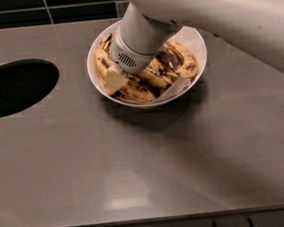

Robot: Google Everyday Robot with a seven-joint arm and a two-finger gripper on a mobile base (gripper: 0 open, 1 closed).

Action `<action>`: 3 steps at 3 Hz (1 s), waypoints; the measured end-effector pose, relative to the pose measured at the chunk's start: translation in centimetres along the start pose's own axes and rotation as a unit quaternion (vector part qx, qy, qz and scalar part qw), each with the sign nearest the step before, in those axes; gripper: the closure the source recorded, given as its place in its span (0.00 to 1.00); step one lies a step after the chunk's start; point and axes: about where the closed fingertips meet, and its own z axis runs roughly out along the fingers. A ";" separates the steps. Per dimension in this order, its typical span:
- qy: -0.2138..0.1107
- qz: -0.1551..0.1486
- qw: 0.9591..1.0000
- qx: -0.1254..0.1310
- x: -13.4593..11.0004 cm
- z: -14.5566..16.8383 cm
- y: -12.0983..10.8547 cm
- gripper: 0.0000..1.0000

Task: Pick banana from white bowl

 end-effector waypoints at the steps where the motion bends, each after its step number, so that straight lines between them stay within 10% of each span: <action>1: 0.000 0.000 1.000 0.000 0.0 0.0 0.0 0.96; 3: -0.031 -0.024 0.999 0.015 -0.8 -4.5 -0.3 1.00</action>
Offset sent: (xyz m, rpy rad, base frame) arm -0.0069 -0.0132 0.0300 0.0481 -0.0558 0.0166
